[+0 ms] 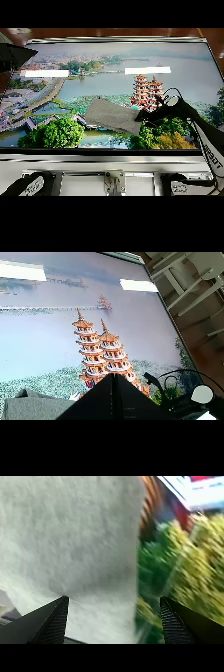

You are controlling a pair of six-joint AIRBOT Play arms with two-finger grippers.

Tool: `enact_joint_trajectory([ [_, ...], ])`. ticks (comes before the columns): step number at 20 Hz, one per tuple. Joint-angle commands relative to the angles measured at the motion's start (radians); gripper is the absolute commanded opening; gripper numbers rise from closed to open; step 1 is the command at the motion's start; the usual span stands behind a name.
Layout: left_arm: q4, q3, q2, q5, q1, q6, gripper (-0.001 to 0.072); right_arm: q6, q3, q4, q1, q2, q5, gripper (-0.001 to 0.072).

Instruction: Fold the shirts.

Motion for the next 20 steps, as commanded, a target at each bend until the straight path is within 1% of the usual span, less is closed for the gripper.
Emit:
enact_joint_trajectory([
  [1,0.001,0.0,0.001,-0.001,0.0,-0.001,0.0037,-0.095,-0.017,0.217,0.02,-0.061,-0.092,0.0669],
  [2,0.001,0.0,0.001,-0.001,0.0,-0.001,0.0037,-0.129,-0.017,0.276,0.02,-0.073,-0.105,0.0633],
  [3,0.0,0.0,0.001,-0.001,0.0,-0.002,0.0037,-0.159,-0.017,0.323,0.02,-0.079,-0.116,0.0486],
  [4,0.0,0.0,0.001,-0.001,0.0,-0.002,0.0037,-0.192,-0.014,0.365,0.018,-0.079,-0.138,0.0243],
  [5,-0.002,0.0,0.001,-0.001,0.0,-0.002,0.0037,-0.225,0.003,0.398,0.016,-0.077,-0.138,0.008],
  [7,-0.003,0.0,0.001,-0.002,0.0,-0.001,0.0037,-0.345,0.072,0.408,0.002,-0.064,-0.087,0.0069],
  [8,-0.003,0.0,0.001,-0.002,0.0,-0.001,0.0037,-0.374,0.12,0.397,-0.017,-0.05,-0.063,0.0068],
  [9,-0.003,0.0,0.001,-0.002,0.0,-0.002,0.0037,-0.372,0.168,0.378,-0.043,-0.034,-0.056,0.0068],
  [11,-0.003,0.0,0.001,-0.002,0.0,-0.02,0.0037,-0.338,0.27,0.333,-0.13,0.001,-0.057,0.0068],
  [14,-0.003,0.0,0.003,-0.007,-0.002,-0.04,0.0037,-0.227,0.38,0.282,-0.312,0.025,-0.047,0.0068],
  [16,-0.003,0.0,0.006,-0.035,-0.002,-0.043,0.0037,-0.163,0.405,0.281,-0.447,0.038,-0.043,0.0069],
  [17,-0.003,0.0,0.009,-0.052,-0.004,-0.043,0.0038,-0.153,0.406,0.274,-0.514,0.046,-0.039,0.0069],
  [19,-0.002,0.0,0.013,-0.069,-0.02,-0.046,0.0037,-0.116,0.406,0.202,-0.631,0.055,-0.011,0.0069],
  [20,-0.003,0.0,0.016,-0.069,-0.034,-0.046,0.0037,-0.075,0.406,0.138,-0.687,0.055,0.029,0.0068],
])
